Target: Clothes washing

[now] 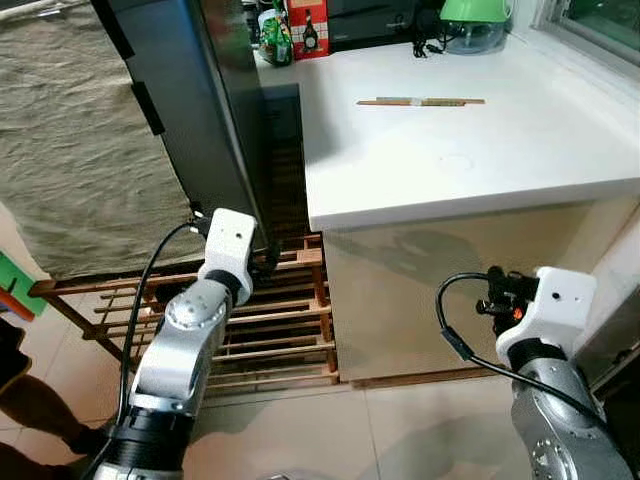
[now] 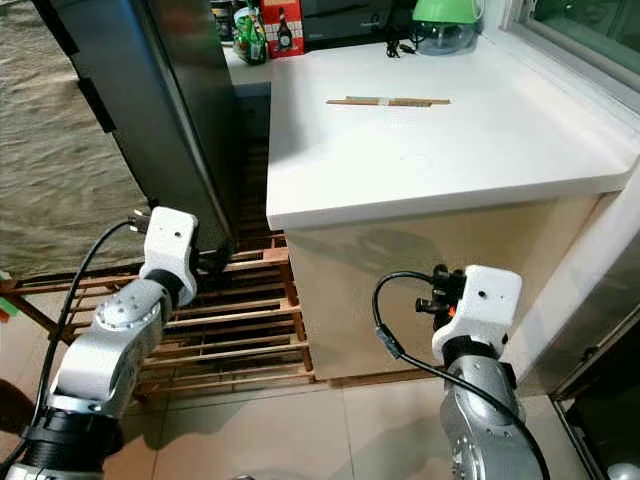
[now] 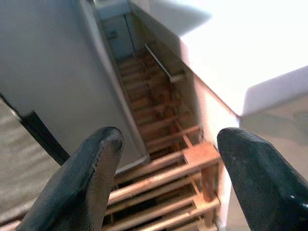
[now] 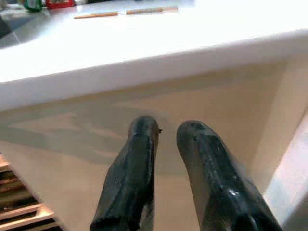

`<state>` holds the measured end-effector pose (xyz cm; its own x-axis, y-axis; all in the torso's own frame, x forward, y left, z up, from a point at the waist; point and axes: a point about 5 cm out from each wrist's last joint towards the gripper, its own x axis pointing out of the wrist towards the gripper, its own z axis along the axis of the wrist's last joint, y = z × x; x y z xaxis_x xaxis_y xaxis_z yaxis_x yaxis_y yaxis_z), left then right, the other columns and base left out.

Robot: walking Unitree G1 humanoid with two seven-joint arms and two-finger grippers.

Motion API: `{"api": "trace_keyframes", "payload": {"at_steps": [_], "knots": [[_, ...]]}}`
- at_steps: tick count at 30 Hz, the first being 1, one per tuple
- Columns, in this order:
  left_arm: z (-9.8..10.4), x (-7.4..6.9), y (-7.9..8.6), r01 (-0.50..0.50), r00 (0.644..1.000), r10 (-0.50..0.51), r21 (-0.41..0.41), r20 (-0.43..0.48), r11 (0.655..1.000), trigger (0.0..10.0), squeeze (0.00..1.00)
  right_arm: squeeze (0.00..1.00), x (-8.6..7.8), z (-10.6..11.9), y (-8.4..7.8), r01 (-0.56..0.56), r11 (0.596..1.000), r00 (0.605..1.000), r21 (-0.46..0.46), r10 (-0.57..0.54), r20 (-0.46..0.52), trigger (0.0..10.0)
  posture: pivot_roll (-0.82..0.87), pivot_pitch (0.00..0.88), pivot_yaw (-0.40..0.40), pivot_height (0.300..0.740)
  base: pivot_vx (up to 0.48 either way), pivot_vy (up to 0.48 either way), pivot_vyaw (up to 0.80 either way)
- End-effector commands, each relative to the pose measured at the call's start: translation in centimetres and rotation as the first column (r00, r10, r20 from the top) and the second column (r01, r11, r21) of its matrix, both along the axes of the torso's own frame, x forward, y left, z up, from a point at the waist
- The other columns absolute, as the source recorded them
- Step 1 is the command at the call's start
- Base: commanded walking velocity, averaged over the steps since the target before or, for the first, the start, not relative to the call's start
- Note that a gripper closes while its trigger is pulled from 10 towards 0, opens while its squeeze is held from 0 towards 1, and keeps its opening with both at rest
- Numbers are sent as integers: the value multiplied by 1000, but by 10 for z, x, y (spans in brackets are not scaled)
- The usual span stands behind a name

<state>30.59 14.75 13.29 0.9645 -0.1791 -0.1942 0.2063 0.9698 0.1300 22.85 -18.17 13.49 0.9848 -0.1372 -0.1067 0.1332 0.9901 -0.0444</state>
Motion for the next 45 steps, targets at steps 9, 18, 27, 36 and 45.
{"api": "trace_keyframes", "payload": {"at_steps": [9, 18, 27, 36, 45], "knots": [[19, -9, 3, -28, 994, 18, 94, 106, 995, 10000, 0, 0, 72, 29, 34, -259, 959, 961, -115, 268, 63, 10000, -2, 0, -31, 740, 0, 0, 0], [24, -11, 1, -74, 986, 66, 53, 151, 996, 10000, 0, 0, 83, 11, 47, -330, 942, 943, -58, 331, 21, 10000, 37, 0, -65, 740, 0, 0, 0], [17, -15, 5, -109, 986, 117, -65, 117, 992, 10000, 0, 1000, 59, 0, 14, -167, 984, 985, 55, 165, 52, 10000, 7, 0, -13, 740, 0, 0, 0], [41, -12, -3, -18, 972, 25, -31, 233, 999, 10000, 1000, 1000, 52, 23, 20, -175, 985, 971, -10, 174, 166, 10000, 0, 0, 2, 740, 0, 0, 0], [61, -1, -5, -53, 963, 38, 47, 267, 998, 10000, 0, 0, 57, 40, 17, -97, 994, 978, 47, 86, 188, 10000, -1, 0, 5, 740, 0, 0, -495]]}}
